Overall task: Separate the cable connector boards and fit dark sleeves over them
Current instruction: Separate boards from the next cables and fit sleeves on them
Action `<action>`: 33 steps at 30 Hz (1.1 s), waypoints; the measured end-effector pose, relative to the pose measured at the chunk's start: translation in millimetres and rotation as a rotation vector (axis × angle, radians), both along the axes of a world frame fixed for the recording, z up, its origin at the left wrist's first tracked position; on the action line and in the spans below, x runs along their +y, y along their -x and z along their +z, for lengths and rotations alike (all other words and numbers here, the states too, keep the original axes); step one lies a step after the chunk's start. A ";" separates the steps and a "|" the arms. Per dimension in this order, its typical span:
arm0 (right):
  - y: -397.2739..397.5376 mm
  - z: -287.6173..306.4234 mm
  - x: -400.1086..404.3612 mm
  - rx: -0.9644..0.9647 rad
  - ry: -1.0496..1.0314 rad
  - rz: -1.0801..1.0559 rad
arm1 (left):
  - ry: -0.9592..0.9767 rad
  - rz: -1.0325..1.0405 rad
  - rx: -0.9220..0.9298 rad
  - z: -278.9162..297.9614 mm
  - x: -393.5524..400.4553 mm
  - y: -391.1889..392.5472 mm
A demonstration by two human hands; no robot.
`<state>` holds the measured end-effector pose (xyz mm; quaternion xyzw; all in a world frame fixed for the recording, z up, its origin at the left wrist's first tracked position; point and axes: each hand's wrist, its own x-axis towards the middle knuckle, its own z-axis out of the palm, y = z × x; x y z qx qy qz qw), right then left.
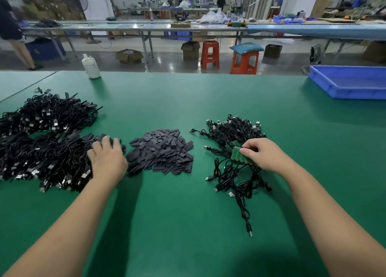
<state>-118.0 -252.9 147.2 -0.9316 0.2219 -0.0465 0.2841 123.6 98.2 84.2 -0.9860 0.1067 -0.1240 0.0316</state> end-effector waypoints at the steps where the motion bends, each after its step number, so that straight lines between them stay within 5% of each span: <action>1: 0.3 1.1 1.6 0.000 0.004 0.006 | 0.095 -0.113 -0.062 3.8 -12.5 8.7; 3: -0.1 1.4 5.8 -0.011 0.020 0.006 | 0.407 -0.333 0.015 12.7 -48.0 35.1; 5: -1.8 1.2 11.3 -0.018 0.033 0.002 | 0.708 -0.495 0.334 21.3 -86.7 71.7; 9: -5.1 0.4 21.2 -0.025 0.062 -0.008 | 0.698 -0.746 0.733 21.1 -150.0 140.6; 33: -19.0 -18.1 41.8 -0.068 0.326 -0.088 | 0.705 -0.439 0.327 20.9 -182.9 176.2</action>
